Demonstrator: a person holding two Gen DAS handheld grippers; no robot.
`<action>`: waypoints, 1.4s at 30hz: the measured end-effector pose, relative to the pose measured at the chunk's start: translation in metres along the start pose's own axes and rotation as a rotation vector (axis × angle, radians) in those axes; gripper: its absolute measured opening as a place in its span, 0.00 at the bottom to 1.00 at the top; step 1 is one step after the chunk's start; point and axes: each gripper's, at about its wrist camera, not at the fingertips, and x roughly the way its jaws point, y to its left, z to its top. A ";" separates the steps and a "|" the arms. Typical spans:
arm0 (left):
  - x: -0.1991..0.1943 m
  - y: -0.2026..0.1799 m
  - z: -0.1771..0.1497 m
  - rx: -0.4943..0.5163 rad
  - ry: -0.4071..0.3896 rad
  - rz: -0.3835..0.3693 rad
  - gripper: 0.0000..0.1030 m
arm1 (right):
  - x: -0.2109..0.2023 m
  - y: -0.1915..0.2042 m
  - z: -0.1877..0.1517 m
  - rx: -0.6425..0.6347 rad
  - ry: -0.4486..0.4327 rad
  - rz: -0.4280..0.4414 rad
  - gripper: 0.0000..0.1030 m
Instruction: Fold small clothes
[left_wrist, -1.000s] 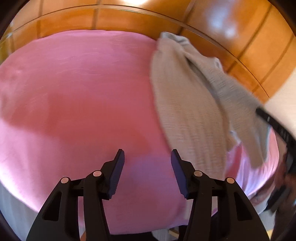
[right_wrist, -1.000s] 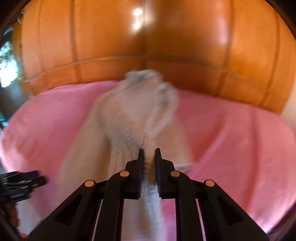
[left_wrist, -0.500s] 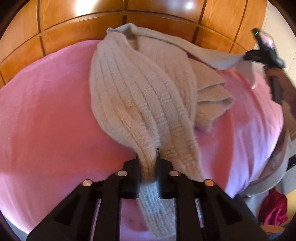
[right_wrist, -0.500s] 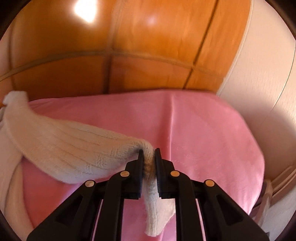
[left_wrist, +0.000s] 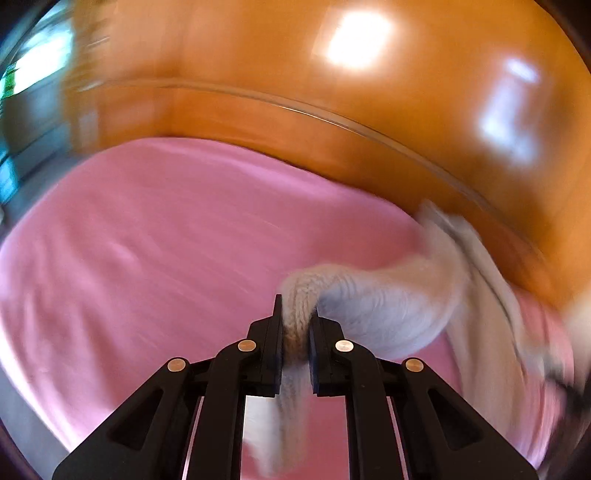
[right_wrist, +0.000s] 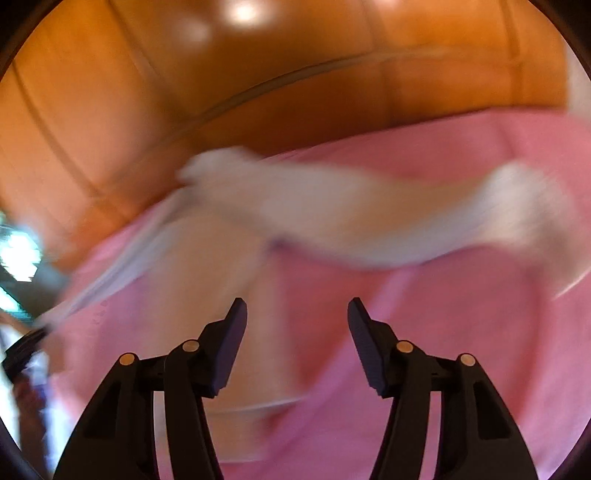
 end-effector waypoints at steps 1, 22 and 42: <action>0.003 0.007 0.010 -0.043 -0.016 0.034 0.17 | 0.006 0.010 -0.004 0.001 0.016 0.041 0.53; 0.073 -0.193 -0.154 0.121 0.448 -0.504 0.40 | -0.026 -0.016 0.048 -0.086 -0.132 -0.240 0.06; 0.011 -0.184 -0.121 0.104 0.382 -0.639 0.04 | -0.048 -0.030 0.049 -0.165 -0.115 -0.318 0.06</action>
